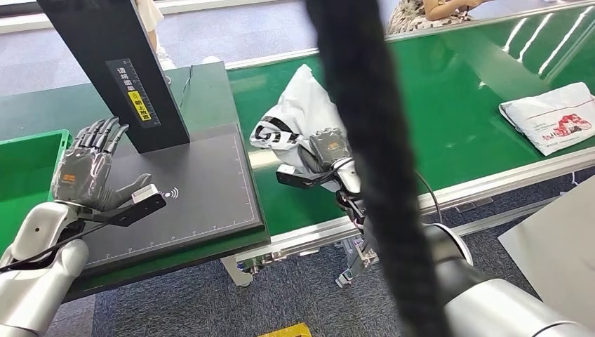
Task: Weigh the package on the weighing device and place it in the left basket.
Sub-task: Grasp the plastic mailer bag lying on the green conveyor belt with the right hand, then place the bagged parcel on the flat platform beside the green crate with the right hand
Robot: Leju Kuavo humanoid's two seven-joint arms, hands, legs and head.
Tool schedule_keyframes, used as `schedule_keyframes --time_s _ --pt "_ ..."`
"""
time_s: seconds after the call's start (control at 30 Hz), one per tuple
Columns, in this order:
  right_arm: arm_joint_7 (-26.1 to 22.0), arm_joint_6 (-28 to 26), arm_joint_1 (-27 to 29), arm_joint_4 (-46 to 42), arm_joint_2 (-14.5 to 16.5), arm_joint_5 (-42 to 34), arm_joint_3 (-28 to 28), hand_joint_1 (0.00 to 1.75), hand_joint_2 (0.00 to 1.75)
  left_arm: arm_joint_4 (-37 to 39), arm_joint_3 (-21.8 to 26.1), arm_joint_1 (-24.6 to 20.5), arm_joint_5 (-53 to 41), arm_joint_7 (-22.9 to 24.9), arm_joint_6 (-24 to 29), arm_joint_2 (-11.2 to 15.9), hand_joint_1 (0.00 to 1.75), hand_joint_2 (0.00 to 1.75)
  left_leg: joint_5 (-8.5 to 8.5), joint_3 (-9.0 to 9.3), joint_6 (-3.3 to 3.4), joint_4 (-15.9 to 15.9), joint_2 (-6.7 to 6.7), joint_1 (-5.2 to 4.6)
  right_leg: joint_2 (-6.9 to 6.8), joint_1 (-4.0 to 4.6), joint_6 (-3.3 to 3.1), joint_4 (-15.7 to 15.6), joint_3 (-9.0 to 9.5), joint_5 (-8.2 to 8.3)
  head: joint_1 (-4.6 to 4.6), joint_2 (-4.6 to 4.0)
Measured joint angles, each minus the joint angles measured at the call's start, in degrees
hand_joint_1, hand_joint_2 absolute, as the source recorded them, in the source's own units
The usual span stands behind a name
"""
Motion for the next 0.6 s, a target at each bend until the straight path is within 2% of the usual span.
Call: schedule_keyframes --time_s 0.27,0.43,0.6 --pt "-7.5 1.8 0.7 -4.2 4.1 -4.7 7.2 1.75 0.00 0.3 0.3 -0.2 1.3 0.2 0.3 1.6 0.00 0.00 0.01 0.01 -0.01 0.0 0.01 0.05 0.01 0.03 -0.01 0.0 -0.01 0.00 0.00 0.00" --pt "-9.3 4.5 2.6 -8.7 7.1 -9.4 16.2 1.75 0.00 2.2 1.0 -0.3 2.4 -0.6 1.4 1.8 0.00 0.00 0.00 0.01 -0.01 0.0 0.05 0.07 0.03 0.04 -0.03 0.0 -0.07 -0.02 0.00 0.00" --pt "-10.0 4.9 3.8 -12.3 9.3 -12.7 24.9 1.75 0.00 3.6 1.4 -0.2 2.6 -1.1 2.6 1.8 0.00 0.00 0.00 -0.02 -0.01 0.0 0.04 0.08 0.03 0.05 -0.04 0.0 -0.07 -0.03 0.00 0.00"
